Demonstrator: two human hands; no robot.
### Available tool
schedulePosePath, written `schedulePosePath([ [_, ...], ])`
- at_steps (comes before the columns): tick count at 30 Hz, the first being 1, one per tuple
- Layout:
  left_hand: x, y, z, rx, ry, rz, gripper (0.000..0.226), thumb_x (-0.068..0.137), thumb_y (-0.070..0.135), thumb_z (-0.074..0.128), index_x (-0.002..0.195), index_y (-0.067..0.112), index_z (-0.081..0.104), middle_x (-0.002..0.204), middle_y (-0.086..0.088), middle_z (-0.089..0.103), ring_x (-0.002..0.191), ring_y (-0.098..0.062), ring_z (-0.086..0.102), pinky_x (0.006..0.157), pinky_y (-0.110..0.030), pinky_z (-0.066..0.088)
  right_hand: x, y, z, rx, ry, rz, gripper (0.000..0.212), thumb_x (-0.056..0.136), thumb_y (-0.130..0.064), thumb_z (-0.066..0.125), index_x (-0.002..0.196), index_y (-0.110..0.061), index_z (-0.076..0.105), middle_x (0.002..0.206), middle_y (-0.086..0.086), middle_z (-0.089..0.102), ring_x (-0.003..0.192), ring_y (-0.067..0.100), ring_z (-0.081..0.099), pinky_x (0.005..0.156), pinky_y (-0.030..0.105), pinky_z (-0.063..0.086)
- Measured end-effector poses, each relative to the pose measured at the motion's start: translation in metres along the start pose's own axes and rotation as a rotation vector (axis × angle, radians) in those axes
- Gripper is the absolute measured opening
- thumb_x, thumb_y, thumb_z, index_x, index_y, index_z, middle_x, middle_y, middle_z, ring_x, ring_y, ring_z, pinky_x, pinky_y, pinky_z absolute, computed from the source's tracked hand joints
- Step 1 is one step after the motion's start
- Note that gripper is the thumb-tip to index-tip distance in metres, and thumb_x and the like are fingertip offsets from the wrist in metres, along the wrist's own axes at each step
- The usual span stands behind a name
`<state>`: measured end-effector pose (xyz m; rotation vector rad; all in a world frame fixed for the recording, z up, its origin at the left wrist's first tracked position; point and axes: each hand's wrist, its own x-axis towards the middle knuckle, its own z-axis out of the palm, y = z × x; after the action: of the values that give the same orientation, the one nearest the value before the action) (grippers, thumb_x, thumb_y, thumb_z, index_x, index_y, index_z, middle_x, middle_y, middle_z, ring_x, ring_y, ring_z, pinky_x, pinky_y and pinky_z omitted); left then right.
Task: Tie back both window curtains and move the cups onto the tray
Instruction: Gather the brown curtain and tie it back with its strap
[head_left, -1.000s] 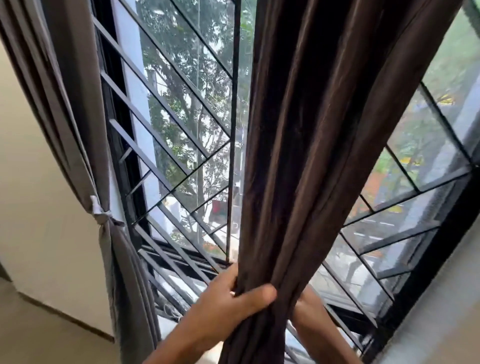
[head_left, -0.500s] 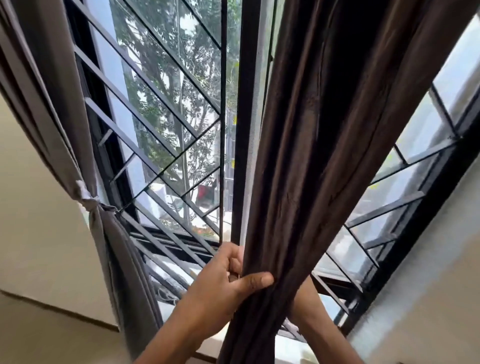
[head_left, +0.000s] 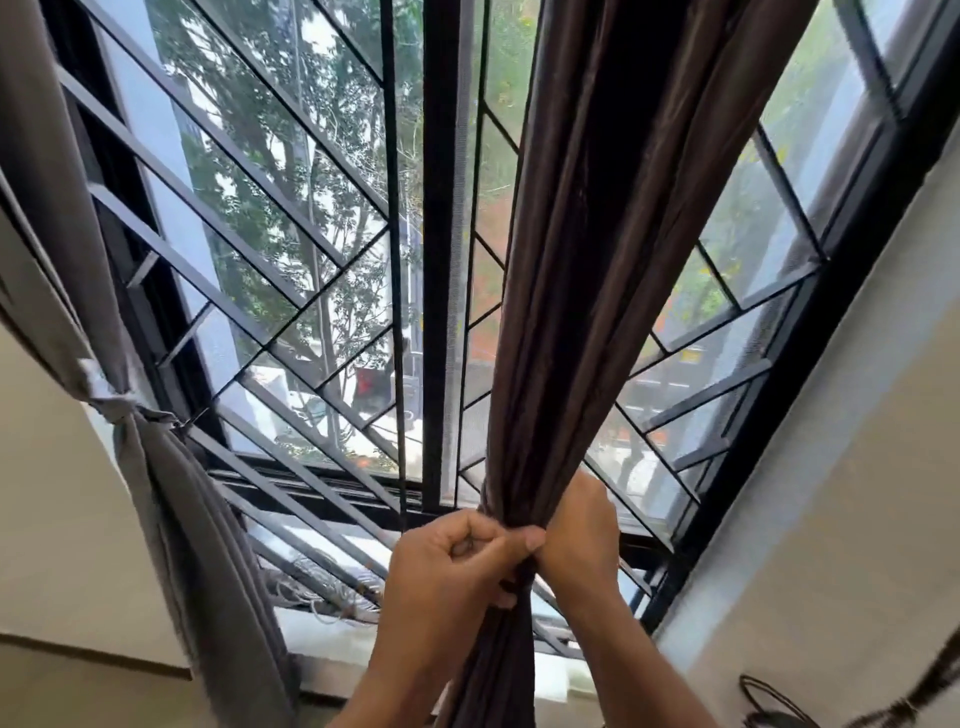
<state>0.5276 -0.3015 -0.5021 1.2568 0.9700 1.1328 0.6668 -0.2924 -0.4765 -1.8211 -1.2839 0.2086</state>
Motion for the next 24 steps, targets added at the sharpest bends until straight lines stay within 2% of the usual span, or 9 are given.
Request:
schedulePosePath([
  [2,0.007,-0.001,0.005,0.005,0.08,0.021,0.02,0.079,0.037,0.095,0.083,0.019,0.088,0.072,-0.006,0.084,0.064,-0.011,0.076,0.058,-0.027,0.062,-0.002,0.001,-0.004,-0.09,-0.024,-0.087,0.01,0.073,-0.036,0.061,0.073,-0.045,0.056,0.049,0.0,0.048,0.044,0.015,0.043,0.042,0.023,0.031],
  [4,0.019,0.0,0.008,-0.051,0.113,-0.008,0.003,0.089,0.024,0.091,0.09,0.021,0.09,0.08,-0.007,0.087,0.074,-0.015,0.083,0.065,-0.034,0.068,-0.009,0.0,-0.007,-0.185,-0.06,-0.221,0.004,0.08,-0.029,0.059,0.081,-0.033,0.059,0.056,0.003,0.056,0.055,0.025,0.055,0.043,0.017,0.022],
  [9,0.033,-0.004,0.016,-0.081,0.064,-0.029,0.008,0.09,0.02,0.09,0.098,0.022,0.088,0.087,-0.008,0.088,0.079,-0.019,0.083,0.075,-0.036,0.069,-0.028,0.006,-0.038,-0.489,-0.193,-0.402,0.02,0.097,-0.029,0.049,0.104,-0.031,0.067,0.086,-0.003,0.063,0.084,0.024,0.071,0.065,0.031,0.036],
  [12,0.027,-0.013,0.031,-0.108,-0.002,-0.017,0.019,0.083,0.029,0.087,0.102,0.026,0.088,0.081,-0.001,0.084,0.072,-0.013,0.074,0.073,-0.035,0.064,-0.039,0.005,-0.052,-0.513,-0.098,-0.525,0.022,0.079,-0.015,0.061,0.082,-0.032,0.075,0.075,-0.009,0.068,0.067,0.016,0.07,0.057,0.029,0.049],
  [15,0.026,-0.018,0.039,-0.059,-0.052,0.012,0.016,0.088,0.03,0.083,0.103,0.029,0.088,0.088,0.003,0.087,0.078,-0.01,0.079,0.08,-0.04,0.068,-0.025,0.03,-0.071,0.039,-0.154,-0.363,0.023,0.075,-0.009,0.059,0.072,-0.023,0.077,0.073,-0.003,0.076,0.069,0.015,0.073,0.069,0.034,0.058],
  [18,0.035,-0.014,0.036,-0.007,0.019,0.061,0.01,0.093,0.017,0.087,0.101,0.023,0.084,0.09,0.0,0.086,0.087,-0.02,0.083,0.095,-0.049,0.067,0.03,0.067,-0.092,0.673,0.25,0.014,0.017,0.077,-0.003,0.055,0.068,-0.012,0.066,0.072,0.017,0.06,0.077,0.028,0.057,0.08,0.041,0.042],
  [19,0.04,-0.008,0.035,0.009,0.031,0.088,0.017,0.093,0.015,0.088,0.104,0.025,0.08,0.089,0.0,0.083,0.086,-0.021,0.082,0.091,-0.048,0.067,0.049,0.072,-0.095,0.721,0.305,0.112,0.014,0.081,-0.009,0.055,0.08,-0.018,0.066,0.078,0.013,0.06,0.082,0.027,0.055,0.082,0.043,0.043],
  [21,0.05,0.009,0.034,0.081,-0.007,0.116,0.04,0.091,0.02,0.091,0.12,0.037,0.069,0.097,-0.007,0.077,0.082,-0.015,0.079,0.084,-0.036,0.06,0.076,0.068,-0.084,0.833,0.15,0.135,0.018,0.091,-0.019,0.06,0.107,-0.021,0.067,0.092,0.001,0.07,0.09,0.018,0.064,0.084,0.043,0.058],
  [24,0.066,0.026,0.04,0.193,-0.256,0.034,0.115,0.085,0.02,0.095,0.172,0.033,0.022,0.089,-0.016,0.074,0.078,-0.016,0.071,0.086,-0.037,0.056,0.082,0.051,-0.039,0.72,-0.085,0.003,0.012,0.091,-0.026,0.066,0.099,-0.019,0.073,0.084,-0.004,0.076,0.083,0.016,0.067,0.08,0.041,0.062],
])
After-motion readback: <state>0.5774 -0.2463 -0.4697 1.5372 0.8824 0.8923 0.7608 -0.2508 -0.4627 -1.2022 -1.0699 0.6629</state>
